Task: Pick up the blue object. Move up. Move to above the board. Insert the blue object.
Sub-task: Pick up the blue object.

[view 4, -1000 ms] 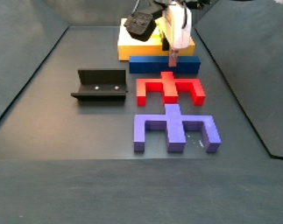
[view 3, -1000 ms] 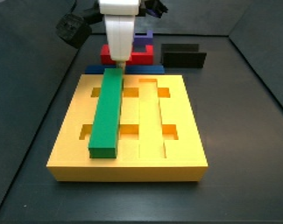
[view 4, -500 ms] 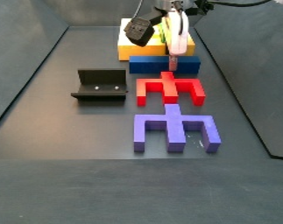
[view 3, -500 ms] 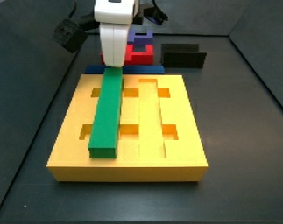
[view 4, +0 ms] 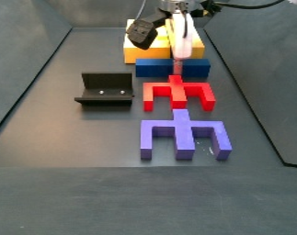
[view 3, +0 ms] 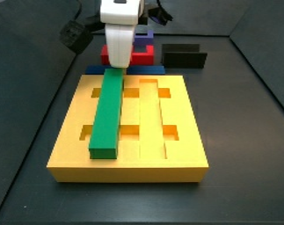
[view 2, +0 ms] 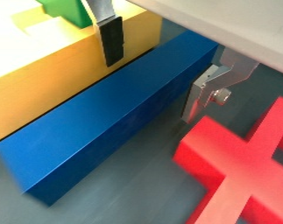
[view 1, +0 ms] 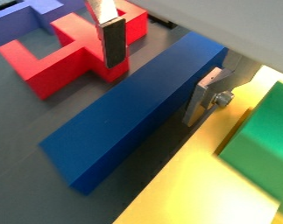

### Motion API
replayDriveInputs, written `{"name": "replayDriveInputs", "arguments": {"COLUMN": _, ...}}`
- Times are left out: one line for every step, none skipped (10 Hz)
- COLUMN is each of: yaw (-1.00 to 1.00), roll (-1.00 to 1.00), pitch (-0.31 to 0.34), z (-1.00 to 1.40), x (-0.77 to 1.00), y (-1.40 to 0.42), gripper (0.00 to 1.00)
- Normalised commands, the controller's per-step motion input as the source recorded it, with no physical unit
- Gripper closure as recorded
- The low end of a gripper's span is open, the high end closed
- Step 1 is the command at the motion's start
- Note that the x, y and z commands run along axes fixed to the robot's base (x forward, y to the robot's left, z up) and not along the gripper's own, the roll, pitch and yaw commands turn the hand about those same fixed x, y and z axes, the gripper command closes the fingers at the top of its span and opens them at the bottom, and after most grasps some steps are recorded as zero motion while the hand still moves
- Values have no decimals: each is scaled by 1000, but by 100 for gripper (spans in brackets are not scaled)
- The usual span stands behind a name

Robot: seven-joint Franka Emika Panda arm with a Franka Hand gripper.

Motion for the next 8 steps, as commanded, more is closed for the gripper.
{"name": "replayDriveInputs", "arguments": {"yaw": 0, "roll": 1, "pitch": 0, "z": -206, "x": 169, "y": 0, "gripper": 0}}
{"name": "replayDriveInputs", "arguments": {"yaw": 0, "roll": 29, "pitch": 0, "z": -274, "x": 0, "y": 0, "gripper": 0}}
{"name": "replayDriveInputs", "arguments": {"yaw": 0, "roll": 33, "pitch": 0, "z": -294, "x": 14, "y": 0, "gripper": 0}}
{"name": "replayDriveInputs", "arguments": {"yaw": 0, "roll": 11, "pitch": 27, "z": -209, "x": 311, "y": 0, "gripper": 0}}
{"name": "replayDriveInputs", "arguments": {"yaw": 0, "roll": 0, "pitch": 69, "z": -211, "x": 491, "y": 17, "gripper": 0}}
{"name": "replayDriveInputs", "arguments": {"yaw": 0, "roll": 4, "pitch": 53, "z": -223, "x": 377, "y": 20, "gripper": 0}}
{"name": "replayDriveInputs", "arguments": {"yaw": 0, "roll": 41, "pitch": 20, "z": -231, "x": 94, "y": 17, "gripper": 0}}
{"name": "replayDriveInputs", "arguments": {"yaw": -146, "roll": 100, "pitch": 0, "z": -311, "x": -143, "y": 89, "gripper": 0}}
